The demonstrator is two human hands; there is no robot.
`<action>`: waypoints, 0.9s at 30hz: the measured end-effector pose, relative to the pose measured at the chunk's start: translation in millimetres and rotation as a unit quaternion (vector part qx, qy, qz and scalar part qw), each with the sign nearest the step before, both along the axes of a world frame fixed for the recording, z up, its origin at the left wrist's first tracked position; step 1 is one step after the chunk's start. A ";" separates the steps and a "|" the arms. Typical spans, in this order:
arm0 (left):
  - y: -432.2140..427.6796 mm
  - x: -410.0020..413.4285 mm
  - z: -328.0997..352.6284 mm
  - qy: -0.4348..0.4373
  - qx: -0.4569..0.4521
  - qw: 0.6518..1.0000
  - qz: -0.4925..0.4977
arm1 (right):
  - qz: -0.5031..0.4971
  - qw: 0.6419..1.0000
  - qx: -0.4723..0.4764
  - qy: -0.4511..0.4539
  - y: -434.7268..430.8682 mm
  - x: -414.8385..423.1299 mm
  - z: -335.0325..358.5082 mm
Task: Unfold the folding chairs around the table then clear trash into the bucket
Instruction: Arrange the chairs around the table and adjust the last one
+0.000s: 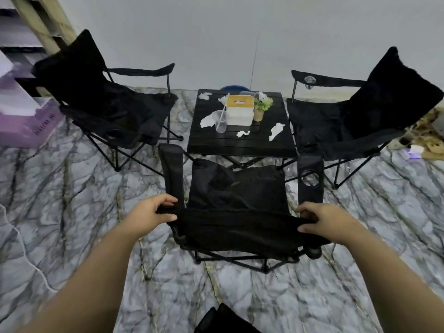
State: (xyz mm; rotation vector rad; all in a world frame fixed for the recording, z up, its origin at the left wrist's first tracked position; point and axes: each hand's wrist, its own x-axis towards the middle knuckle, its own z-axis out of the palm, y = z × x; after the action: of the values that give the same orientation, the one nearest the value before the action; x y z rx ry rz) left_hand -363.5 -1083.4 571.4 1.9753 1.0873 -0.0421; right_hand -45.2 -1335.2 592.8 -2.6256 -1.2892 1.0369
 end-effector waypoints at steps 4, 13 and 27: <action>5.1 -34.7 14.3 -0.052 -0.020 0.996 0.075 | 0.073 0.992 0.073 0.065 60.3 -40.4 14.7; 40.0 -169.2 27.9 -0.069 0.066 0.953 0.287 | 0.241 0.952 0.128 0.141 235.3 -190.0 21.4; 250.1 -399.4 36.9 -0.048 0.092 0.930 0.352 | 0.255 0.946 0.090 0.180 531.0 -437.1 16.0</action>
State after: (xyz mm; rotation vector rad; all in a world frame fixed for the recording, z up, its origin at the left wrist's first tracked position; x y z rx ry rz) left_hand -762.9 -833.3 608.3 1.6116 1.7188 0.5505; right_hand -482.3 -804.2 608.8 -1.8870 -1.8961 1.3010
